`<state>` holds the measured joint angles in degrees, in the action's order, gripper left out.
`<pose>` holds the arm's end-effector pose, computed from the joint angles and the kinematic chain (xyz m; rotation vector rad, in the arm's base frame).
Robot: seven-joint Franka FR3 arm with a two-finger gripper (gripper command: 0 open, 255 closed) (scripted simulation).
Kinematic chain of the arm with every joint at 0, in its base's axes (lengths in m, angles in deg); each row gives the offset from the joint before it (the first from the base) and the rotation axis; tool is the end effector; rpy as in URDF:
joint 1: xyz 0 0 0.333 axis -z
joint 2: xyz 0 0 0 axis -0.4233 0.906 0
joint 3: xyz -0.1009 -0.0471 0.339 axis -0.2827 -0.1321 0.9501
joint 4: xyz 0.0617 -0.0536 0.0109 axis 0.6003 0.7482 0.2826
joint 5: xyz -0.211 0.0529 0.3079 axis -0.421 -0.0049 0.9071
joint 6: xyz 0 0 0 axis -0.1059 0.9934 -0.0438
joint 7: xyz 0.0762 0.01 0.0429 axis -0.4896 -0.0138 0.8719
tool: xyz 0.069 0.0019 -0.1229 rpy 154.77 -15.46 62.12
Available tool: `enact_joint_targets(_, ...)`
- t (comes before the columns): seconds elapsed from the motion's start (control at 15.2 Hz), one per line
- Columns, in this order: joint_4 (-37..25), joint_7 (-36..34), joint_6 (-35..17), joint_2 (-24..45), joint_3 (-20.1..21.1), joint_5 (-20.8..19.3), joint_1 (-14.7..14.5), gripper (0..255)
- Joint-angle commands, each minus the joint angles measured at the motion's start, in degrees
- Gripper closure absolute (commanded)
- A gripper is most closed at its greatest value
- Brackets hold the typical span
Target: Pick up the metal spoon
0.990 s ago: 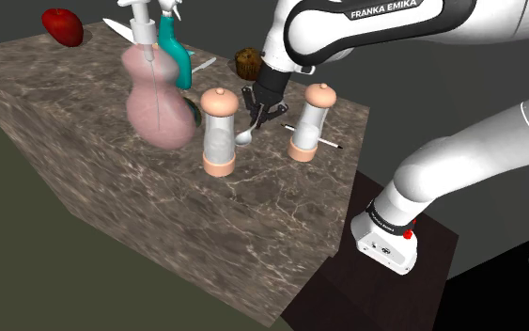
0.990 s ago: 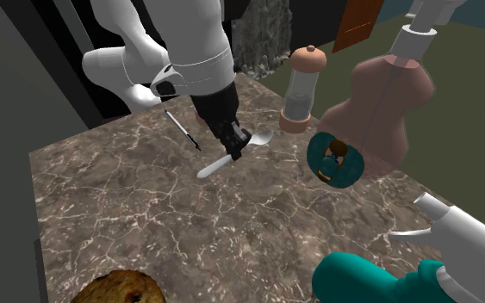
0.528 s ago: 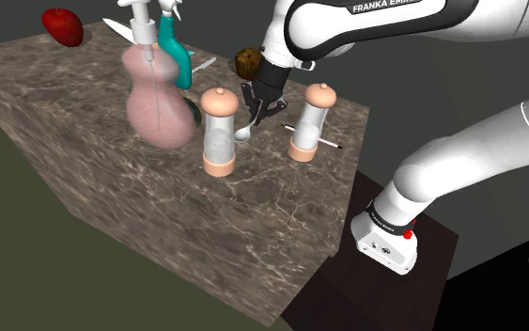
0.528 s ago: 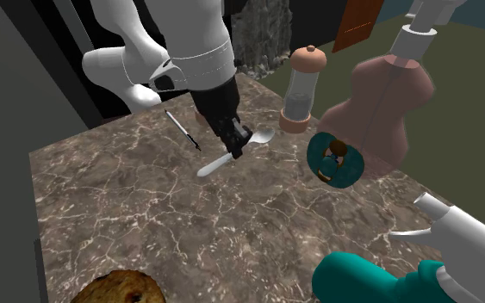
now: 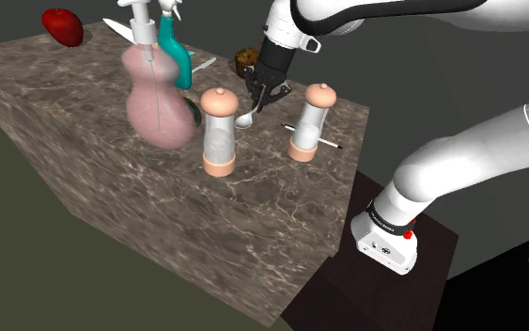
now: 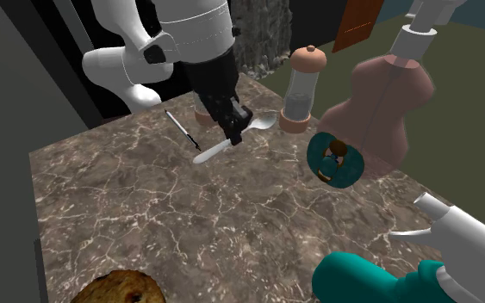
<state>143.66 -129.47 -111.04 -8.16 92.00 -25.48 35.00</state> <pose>0.3804 0.1752 0.5180 -2.3930 1.6990 0.0420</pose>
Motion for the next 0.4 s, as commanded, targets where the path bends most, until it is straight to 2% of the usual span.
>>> enact_joint_targets(0.0, -1.44, -0.41, 1.7, -0.29, -0.23, -0.25, 0.05, 255)
enact_joint_targets(0.33, -3.62, -0.82, 4.11, -0.55, -0.68, -0.65, 0.2, 255)
